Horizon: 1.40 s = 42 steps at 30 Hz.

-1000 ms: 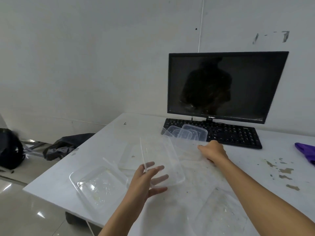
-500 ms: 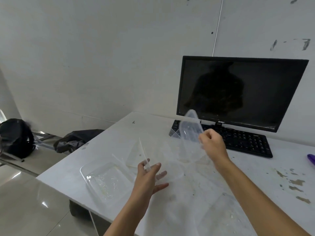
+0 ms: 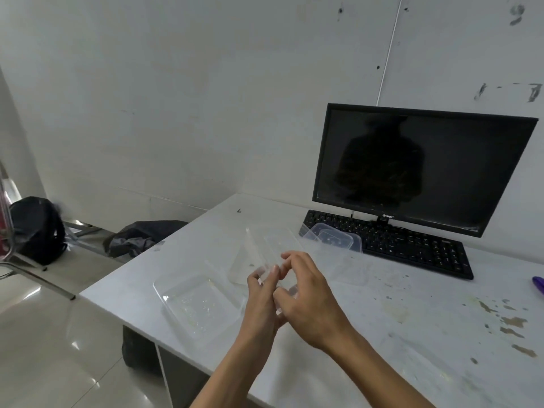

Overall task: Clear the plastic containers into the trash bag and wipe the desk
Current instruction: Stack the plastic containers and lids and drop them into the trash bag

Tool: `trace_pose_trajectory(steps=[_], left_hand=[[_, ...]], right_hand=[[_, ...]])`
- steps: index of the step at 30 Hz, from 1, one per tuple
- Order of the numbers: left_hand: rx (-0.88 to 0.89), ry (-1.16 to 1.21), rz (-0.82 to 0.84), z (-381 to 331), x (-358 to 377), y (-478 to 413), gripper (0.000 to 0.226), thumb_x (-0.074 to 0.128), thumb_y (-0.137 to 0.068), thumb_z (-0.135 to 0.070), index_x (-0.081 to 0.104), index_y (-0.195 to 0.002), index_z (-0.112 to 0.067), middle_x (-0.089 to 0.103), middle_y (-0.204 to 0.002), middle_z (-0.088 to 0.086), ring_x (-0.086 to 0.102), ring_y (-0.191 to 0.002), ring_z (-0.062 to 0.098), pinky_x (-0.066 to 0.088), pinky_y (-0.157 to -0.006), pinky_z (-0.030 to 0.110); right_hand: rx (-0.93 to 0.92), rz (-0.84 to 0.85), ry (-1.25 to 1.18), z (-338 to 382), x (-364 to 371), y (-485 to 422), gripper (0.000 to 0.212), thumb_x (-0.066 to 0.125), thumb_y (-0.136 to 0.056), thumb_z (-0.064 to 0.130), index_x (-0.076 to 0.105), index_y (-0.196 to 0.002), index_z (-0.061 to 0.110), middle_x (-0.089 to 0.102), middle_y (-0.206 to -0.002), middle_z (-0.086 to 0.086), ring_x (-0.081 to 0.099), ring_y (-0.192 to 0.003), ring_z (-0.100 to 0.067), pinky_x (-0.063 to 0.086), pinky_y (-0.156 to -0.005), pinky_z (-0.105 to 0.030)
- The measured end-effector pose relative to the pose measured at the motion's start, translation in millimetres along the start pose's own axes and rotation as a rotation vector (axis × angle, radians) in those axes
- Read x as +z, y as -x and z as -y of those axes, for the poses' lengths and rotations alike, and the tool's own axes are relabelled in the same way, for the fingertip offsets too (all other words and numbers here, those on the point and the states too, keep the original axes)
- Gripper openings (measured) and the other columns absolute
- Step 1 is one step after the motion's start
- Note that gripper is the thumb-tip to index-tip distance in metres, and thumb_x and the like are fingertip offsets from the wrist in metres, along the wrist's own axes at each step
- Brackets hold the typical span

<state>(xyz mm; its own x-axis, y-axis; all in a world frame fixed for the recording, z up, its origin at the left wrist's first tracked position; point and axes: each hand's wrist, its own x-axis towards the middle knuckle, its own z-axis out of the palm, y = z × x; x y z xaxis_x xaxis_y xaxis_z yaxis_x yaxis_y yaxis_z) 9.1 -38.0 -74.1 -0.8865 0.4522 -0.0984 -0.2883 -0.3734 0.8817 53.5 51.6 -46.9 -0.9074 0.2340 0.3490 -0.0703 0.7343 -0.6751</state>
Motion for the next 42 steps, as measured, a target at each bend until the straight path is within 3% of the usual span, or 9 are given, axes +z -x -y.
trace_pose_trajectory(steps=[2, 5, 9, 12, 14, 19, 25, 37, 42], left_hand=[[0.005, 0.000, 0.004, -2, -2, 1, 0.050, 0.056, -0.097, -0.047, 0.041, -0.139, -0.025, 0.063, -0.135, 0.002, 0.072, -0.111, 0.023, 0.059, -0.075, 0.028], [0.010, 0.019, 0.000, -8, -3, 3, 0.047, 0.055, -0.098, -0.043, 0.045, -0.138, -0.018, 0.062, -0.135, 0.005, 0.073, -0.108, 0.028, 0.062, -0.079, 0.042], [-0.026, 0.116, 0.072, -23, -9, 11, 0.033, 0.051, -0.101, -0.039, 0.053, -0.125, -0.017, 0.070, -0.128, 0.010, 0.073, -0.104, 0.037, 0.063, -0.076, 0.049], [-0.040, 0.116, 0.144, -32, -13, 17, 0.035, 0.053, -0.100, -0.039, 0.052, -0.130, -0.020, 0.068, -0.132, 0.009, 0.072, -0.107, 0.037, 0.063, -0.078, 0.049], [-0.041, 0.096, 0.215, -36, -15, 20, 0.040, 0.061, -0.093, -0.036, 0.055, -0.130, -0.022, 0.065, -0.133, 0.007, 0.071, -0.111, 0.037, 0.063, -0.081, 0.046], [-0.071, 0.065, 0.318, -44, -17, 33, 0.047, 0.075, -0.085, -0.025, 0.054, -0.126, -0.031, 0.060, -0.135, 0.006, 0.070, -0.112, 0.037, 0.062, -0.081, 0.042], [-0.040, -0.038, 0.235, -48, -26, 44, 0.024, 0.047, -0.105, -0.021, 0.057, -0.126, -0.016, 0.068, -0.128, 0.014, 0.072, -0.108, 0.034, 0.061, -0.083, 0.042], [-0.011, -0.192, 0.220, -59, -38, 62, 0.023, 0.055, -0.101, -0.024, 0.062, -0.117, -0.009, 0.076, -0.115, 0.012, 0.074, -0.106, 0.032, 0.060, -0.090, 0.032], [-0.020, -0.145, 0.212, -57, -45, 65, 0.037, 0.054, -0.101, -0.021, 0.054, -0.132, -0.001, 0.074, -0.119, 0.016, 0.073, -0.107, 0.035, 0.060, -0.091, 0.035]], right_hand=[[-0.010, 0.012, 0.003, 3, 0, 4, 0.012, 0.053, -0.088, 0.036, 0.048, -0.098, 0.033, 0.043, -0.131, 0.024, 0.046, -0.118, 0.008, 0.045, -0.104, -0.033], [-0.014, -0.047, -0.060, 2, -9, 3, 0.014, 0.059, -0.089, 0.023, 0.054, -0.102, 0.026, 0.050, -0.129, 0.014, 0.044, -0.117, 0.014, 0.037, -0.092, -0.006], [0.177, -0.270, -0.036, -15, -33, -12, 0.039, 0.063, -0.090, 0.030, 0.053, -0.127, 0.024, 0.050, -0.126, 0.010, 0.051, -0.116, -0.007, 0.042, -0.103, -0.034], [0.408, -0.040, -0.244, -21, -47, -14, 0.046, 0.059, -0.095, 0.047, 0.052, -0.135, 0.025, 0.061, -0.126, 0.006, 0.065, -0.110, -0.018, 0.056, -0.091, -0.043], [0.438, 0.058, -0.366, -15, -45, -9, 0.035, 0.054, -0.099, 0.046, 0.058, -0.126, 0.025, 0.070, -0.113, 0.001, 0.072, -0.096, -0.020, 0.061, -0.080, -0.041], [0.376, 0.012, -0.322, -6, -33, 2, 0.031, 0.045, -0.103, 0.044, 0.050, -0.128, 0.028, 0.065, -0.110, 0.002, 0.068, -0.095, -0.018, 0.057, -0.065, -0.030], [0.357, 0.006, -0.291, 2, -27, 8, 0.040, 0.041, -0.104, 0.048, 0.043, -0.139, 0.028, 0.061, -0.117, 0.002, 0.064, -0.094, -0.016, 0.051, -0.060, -0.026], [0.311, -0.062, -0.316, 14, -20, 10, 0.050, 0.043, -0.103, 0.048, 0.037, -0.148, 0.029, 0.060, -0.127, -0.003, 0.066, -0.089, -0.016, 0.051, -0.053, -0.020], [0.272, -0.059, -0.345, 21, -20, 12, 0.038, 0.045, -0.103, 0.044, 0.044, -0.139, 0.031, 0.063, -0.115, 0.004, 0.066, -0.088, -0.016, 0.051, -0.054, -0.023]])
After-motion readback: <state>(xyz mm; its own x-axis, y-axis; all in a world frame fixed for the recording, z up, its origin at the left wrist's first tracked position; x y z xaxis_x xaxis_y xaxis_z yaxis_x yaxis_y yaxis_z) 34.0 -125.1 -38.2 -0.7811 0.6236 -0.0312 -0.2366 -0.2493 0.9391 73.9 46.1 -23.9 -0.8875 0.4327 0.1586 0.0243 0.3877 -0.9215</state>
